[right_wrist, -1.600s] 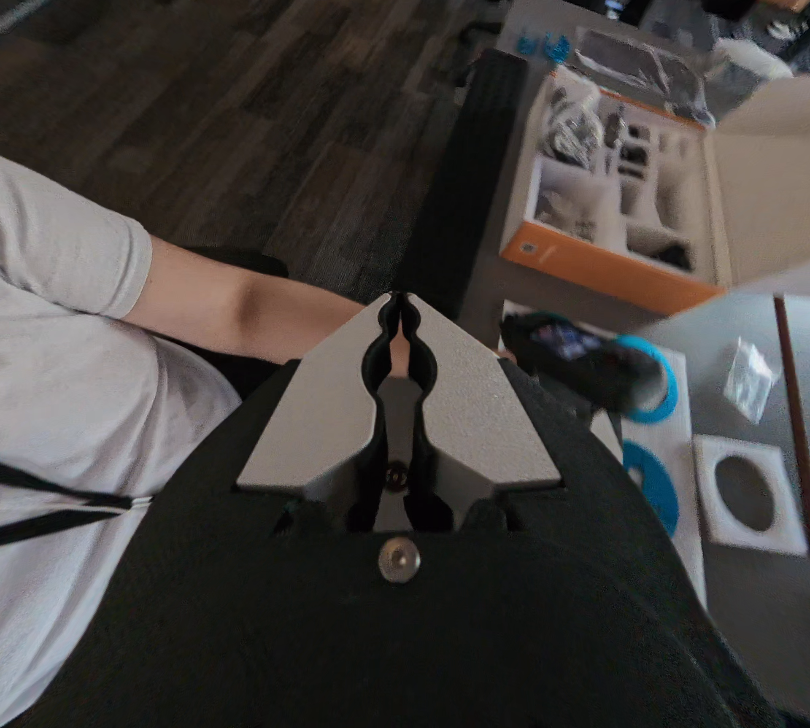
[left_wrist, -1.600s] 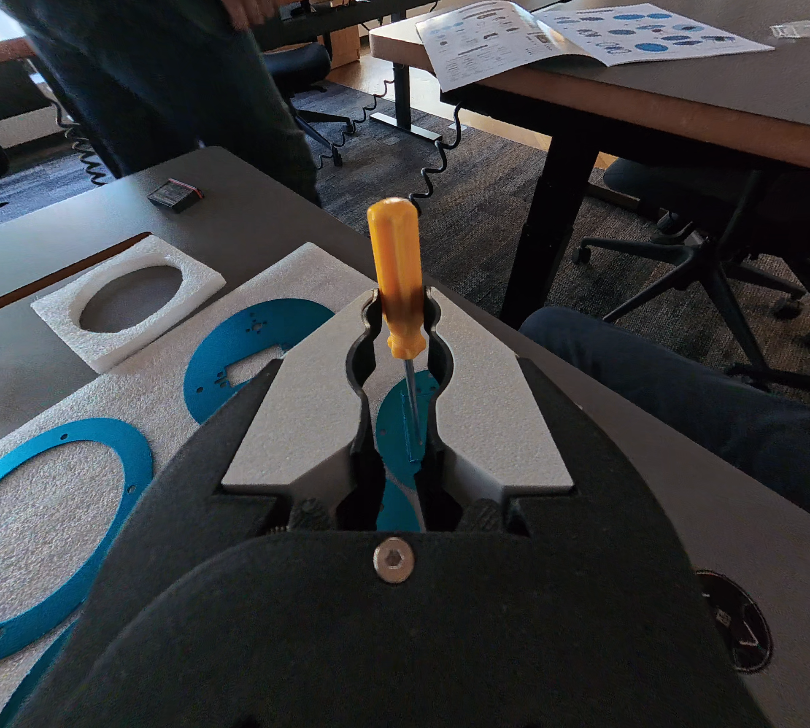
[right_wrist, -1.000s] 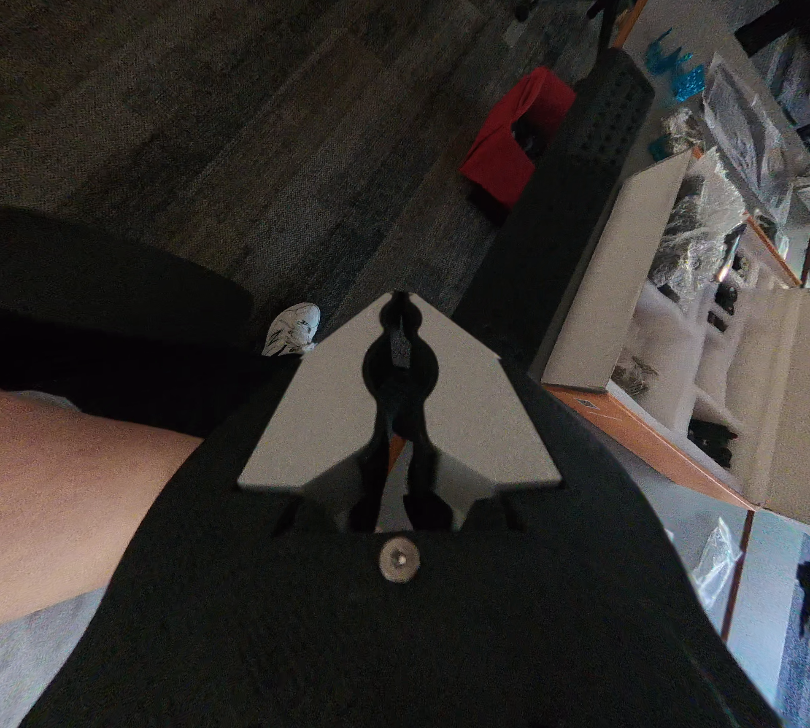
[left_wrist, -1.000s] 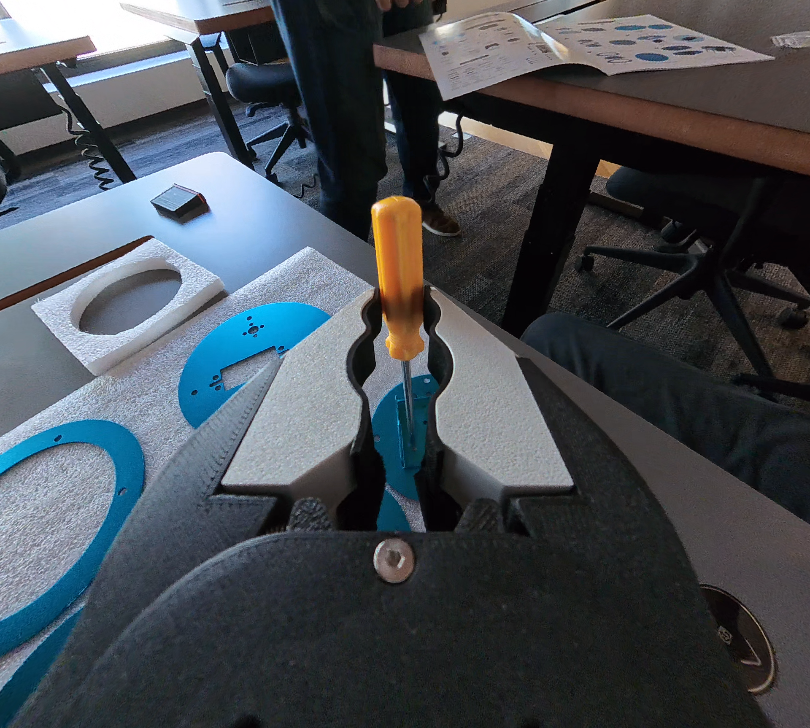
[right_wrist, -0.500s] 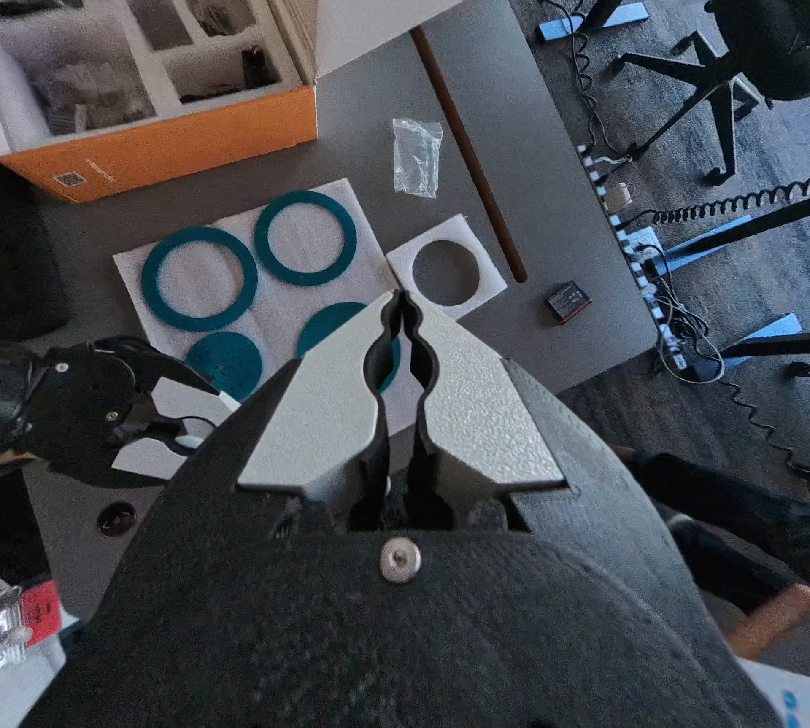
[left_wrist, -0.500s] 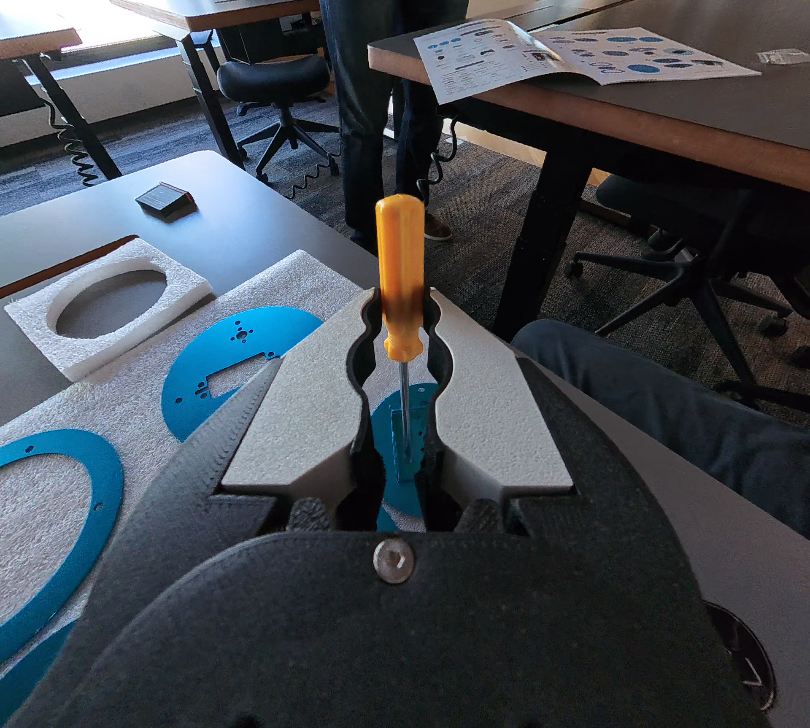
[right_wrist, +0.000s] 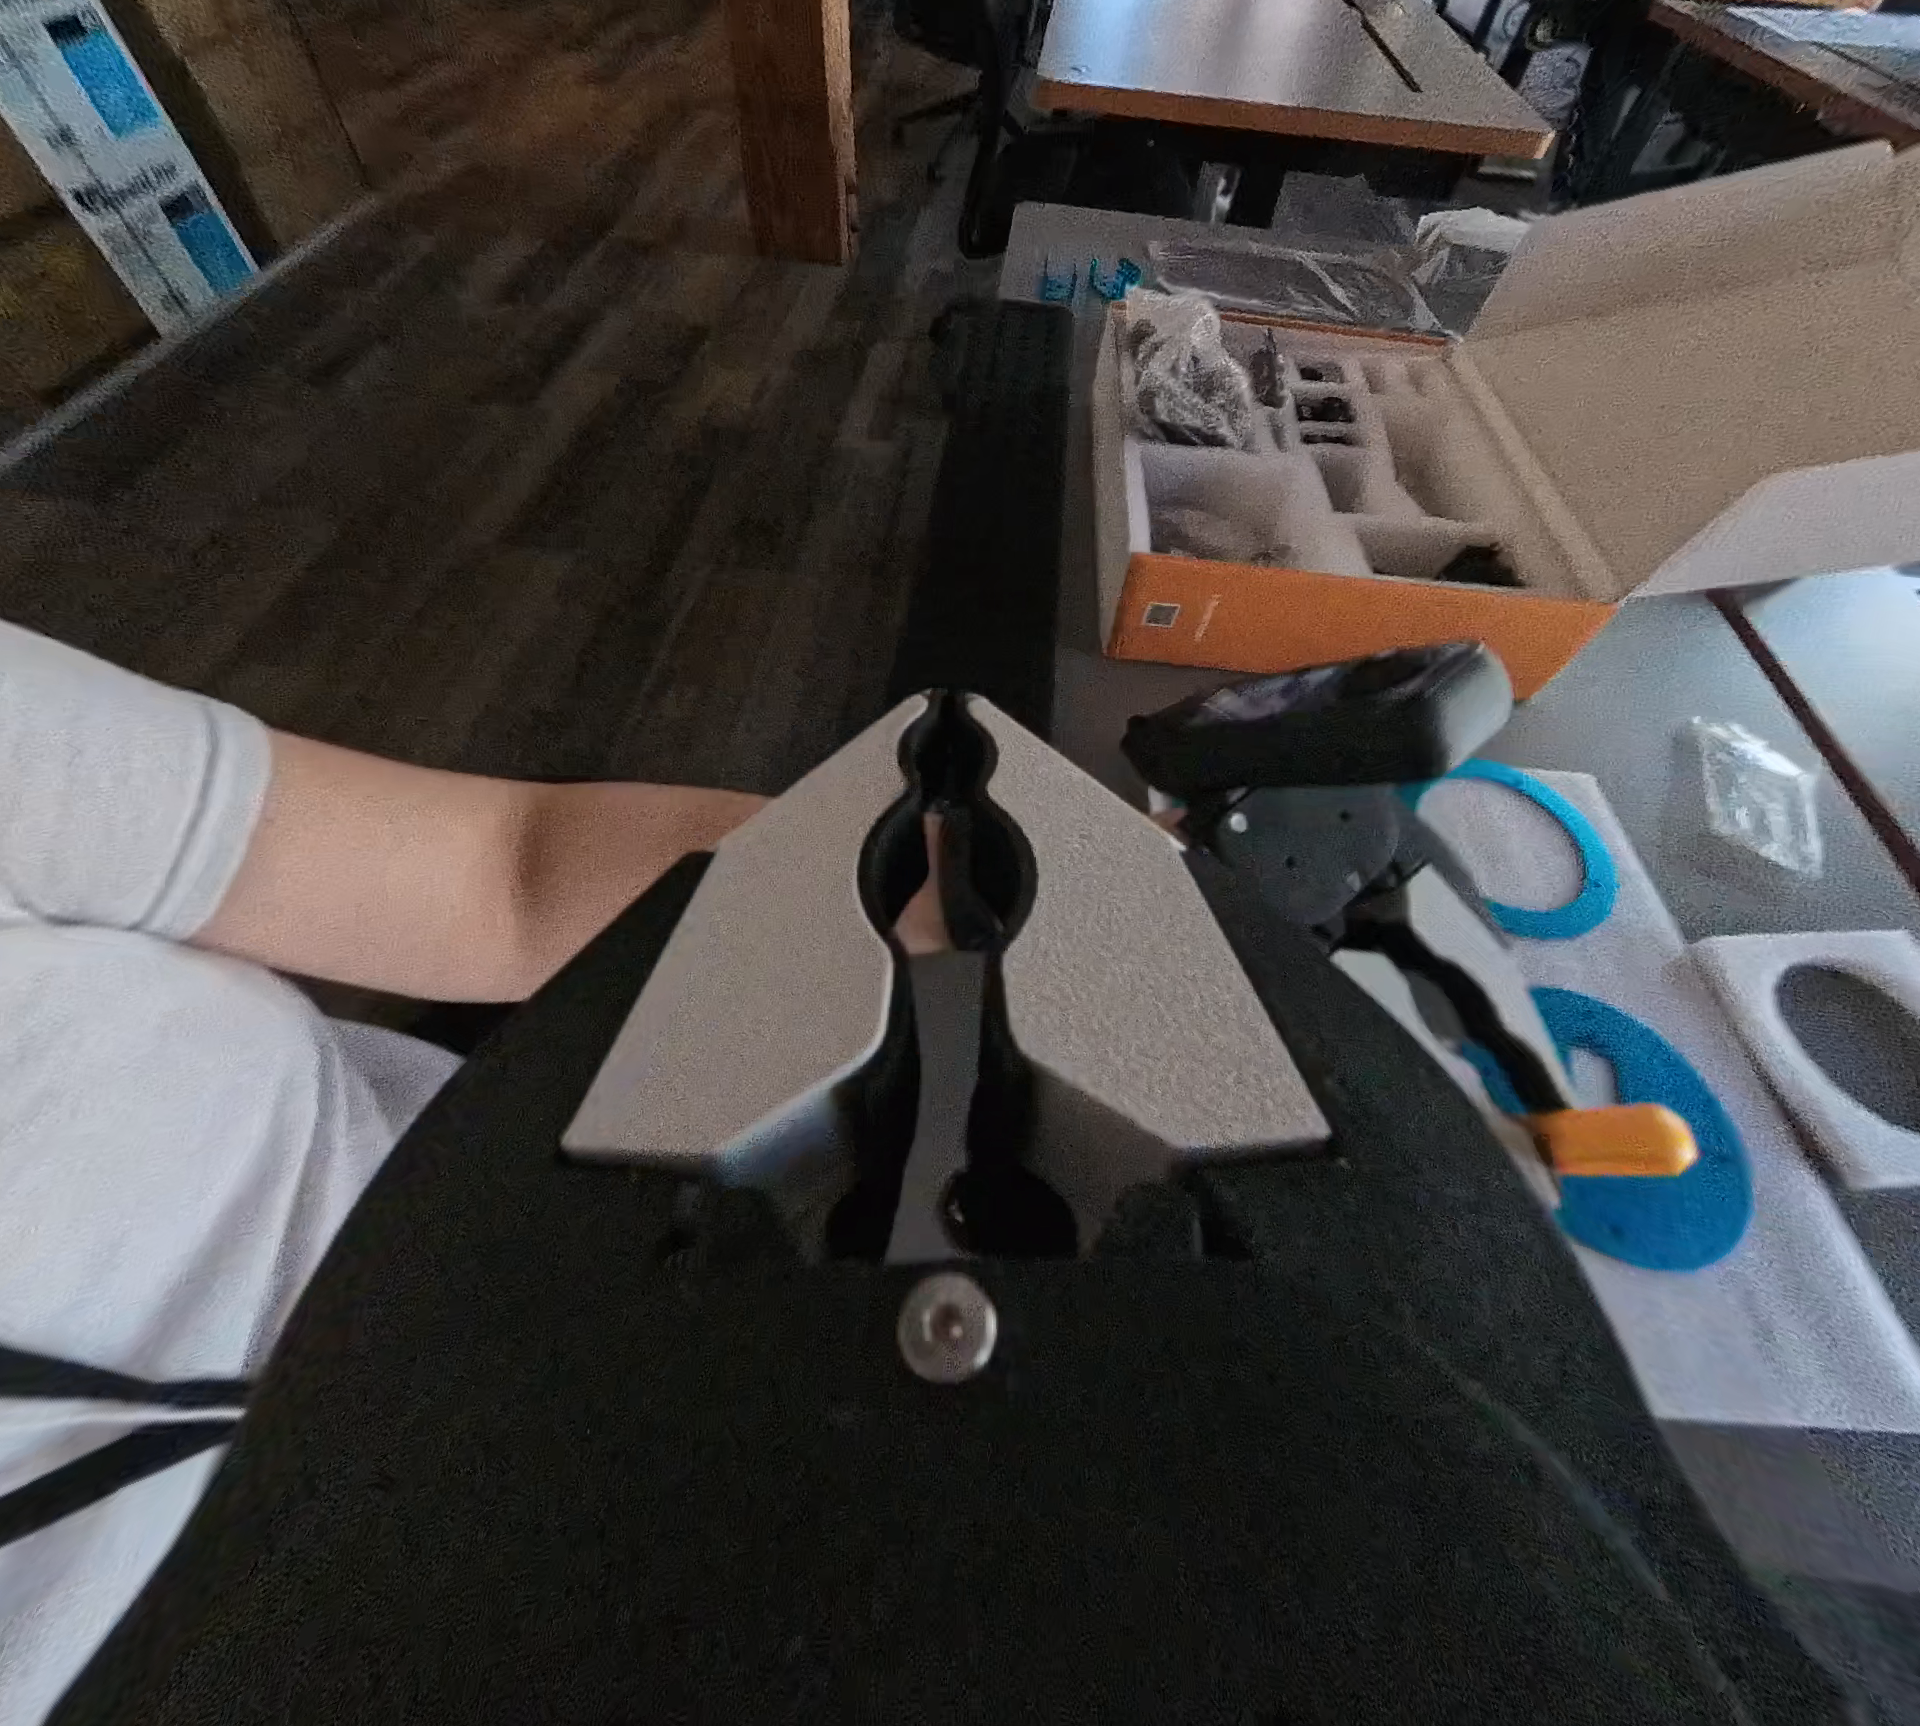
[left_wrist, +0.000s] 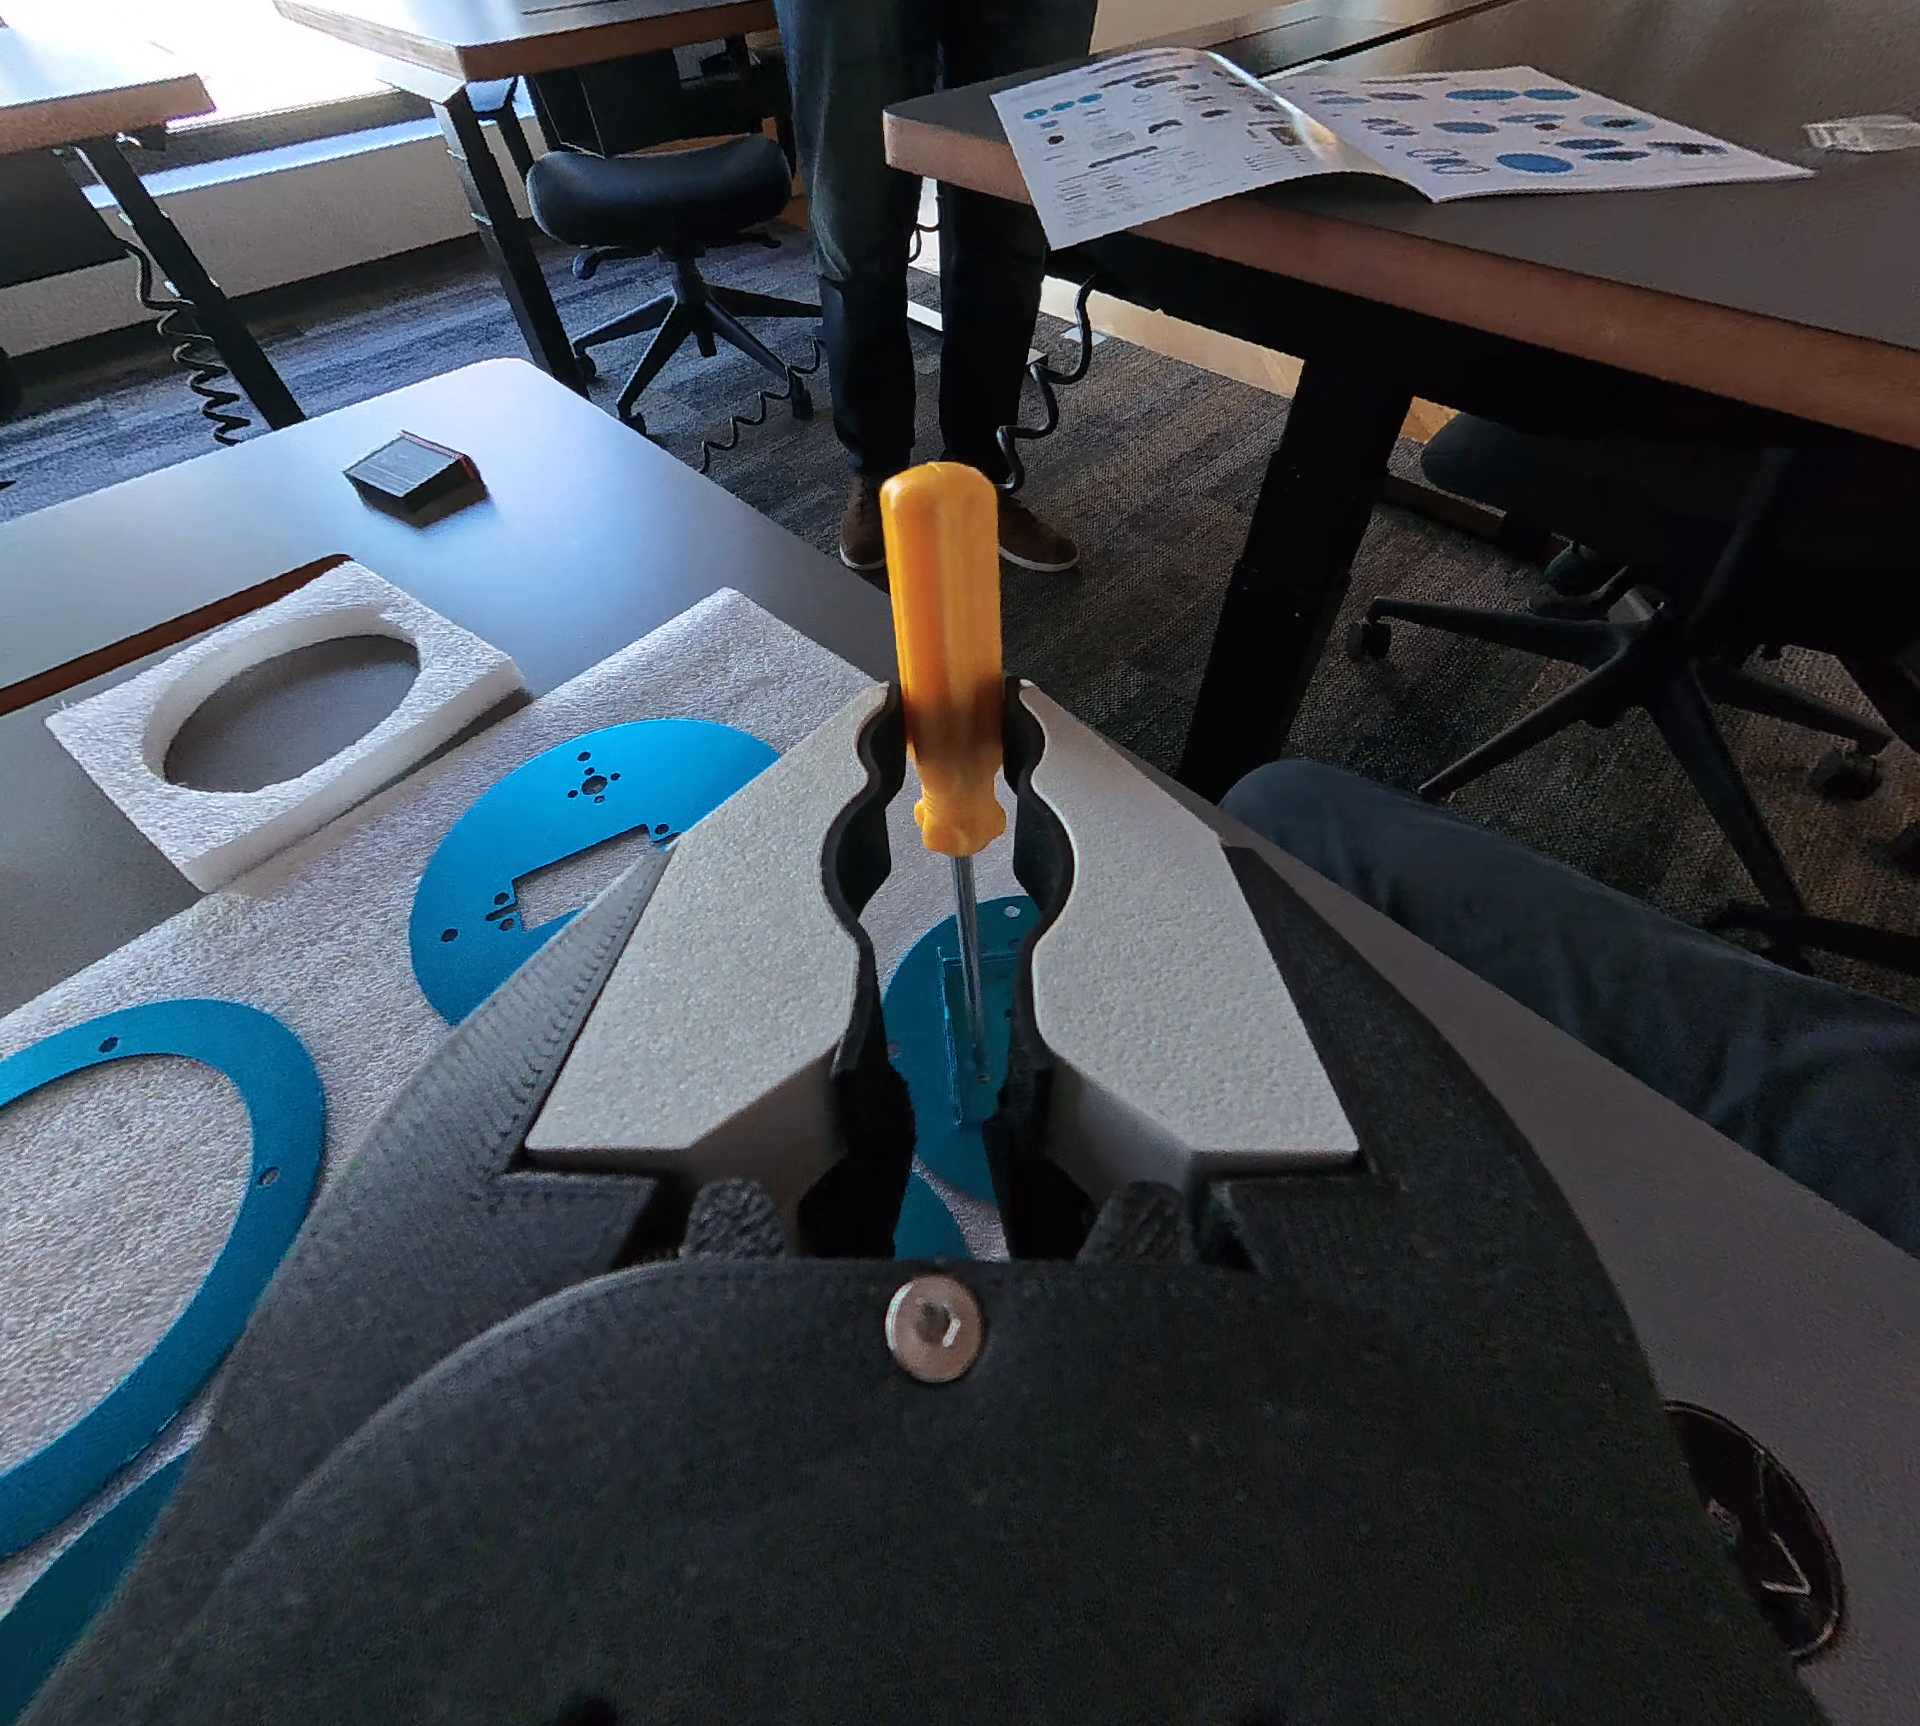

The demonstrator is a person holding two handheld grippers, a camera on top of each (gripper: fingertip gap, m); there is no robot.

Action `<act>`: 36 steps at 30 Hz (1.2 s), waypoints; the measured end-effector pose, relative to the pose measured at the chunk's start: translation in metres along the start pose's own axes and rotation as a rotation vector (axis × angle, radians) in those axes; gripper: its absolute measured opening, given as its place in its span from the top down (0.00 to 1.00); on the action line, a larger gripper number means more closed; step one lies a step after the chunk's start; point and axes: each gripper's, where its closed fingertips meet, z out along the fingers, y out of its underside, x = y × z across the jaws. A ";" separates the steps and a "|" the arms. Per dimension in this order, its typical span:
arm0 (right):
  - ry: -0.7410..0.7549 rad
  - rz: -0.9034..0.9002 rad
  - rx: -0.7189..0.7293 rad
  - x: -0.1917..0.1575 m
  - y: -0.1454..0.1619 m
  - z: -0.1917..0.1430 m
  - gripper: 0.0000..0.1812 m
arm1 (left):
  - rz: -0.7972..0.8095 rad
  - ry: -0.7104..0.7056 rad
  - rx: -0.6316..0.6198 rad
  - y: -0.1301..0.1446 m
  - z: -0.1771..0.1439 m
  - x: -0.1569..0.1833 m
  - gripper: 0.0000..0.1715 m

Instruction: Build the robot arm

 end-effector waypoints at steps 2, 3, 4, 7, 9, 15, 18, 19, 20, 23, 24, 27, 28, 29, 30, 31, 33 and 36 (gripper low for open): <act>-0.030 0.086 0.039 -0.011 0.024 -0.021 1.00 | -0.002 0.002 0.000 0.000 0.001 -0.001 0.90; -0.032 0.080 0.004 -0.013 0.033 -0.021 1.00 | -0.008 0.006 0.000 0.000 0.001 -0.002 0.90; -0.049 0.056 -0.030 -0.016 0.032 -0.014 1.00 | -0.013 0.007 0.000 0.000 0.001 -0.002 0.90; -0.052 -0.099 -0.088 -0.019 0.002 0.033 1.00 | -0.028 0.005 0.006 0.000 0.001 -0.004 0.90; -0.078 -0.144 -0.113 -0.029 -0.007 0.061 1.00 | -0.033 0.001 0.017 0.000 0.000 -0.004 0.90; 0.237 -0.354 -0.051 0.011 -0.040 0.041 1.00 | -0.023 0.004 0.024 0.000 -0.002 -0.002 0.90; -0.065 -0.097 -0.287 0.053 -0.078 0.060 1.00 | -0.008 0.010 0.012 0.000 -0.001 -0.003 0.90; -0.181 -0.030 -0.363 0.060 -0.084 0.078 1.00 | -0.007 0.008 0.009 0.000 0.000 -0.003 0.90; -0.132 -0.007 -0.421 0.080 -0.082 0.099 1.00 | -0.013 0.009 0.010 0.000 0.000 -0.004 0.90; -0.118 -0.200 -0.515 0.054 -0.051 0.147 1.00 | -0.031 0.019 0.029 0.000 0.002 -0.006 0.90; -0.112 -0.303 -0.493 0.045 -0.048 0.159 1.00 | -0.036 0.026 0.043 0.000 0.002 -0.005 0.90; 0.199 -0.387 -0.650 0.153 -0.052 0.164 1.00 | -0.059 0.028 0.054 0.000 -0.001 -0.008 0.90; 0.271 -0.270 -0.734 0.200 -0.046 0.153 1.00 | -0.064 0.027 0.050 0.000 0.000 -0.009 0.90; 0.278 -0.118 -0.819 0.229 -0.033 0.140 1.00 | -0.067 0.030 0.044 0.000 0.001 -0.010 0.90; 0.268 0.002 -0.878 0.245 -0.021 0.126 1.00 | -0.065 0.033 0.041 0.000 0.002 -0.010 0.90; 0.291 0.053 -0.902 0.256 -0.014 0.116 1.00 | -0.067 0.038 0.041 0.000 0.004 -0.010 0.90; 0.221 0.015 -0.852 0.238 -0.013 0.128 1.00 | -0.082 0.048 0.044 0.000 0.005 -0.011 0.90; -0.106 -0.043 -0.782 0.111 -0.015 0.166 1.00 | -0.092 0.054 0.055 0.000 0.005 -0.010 0.90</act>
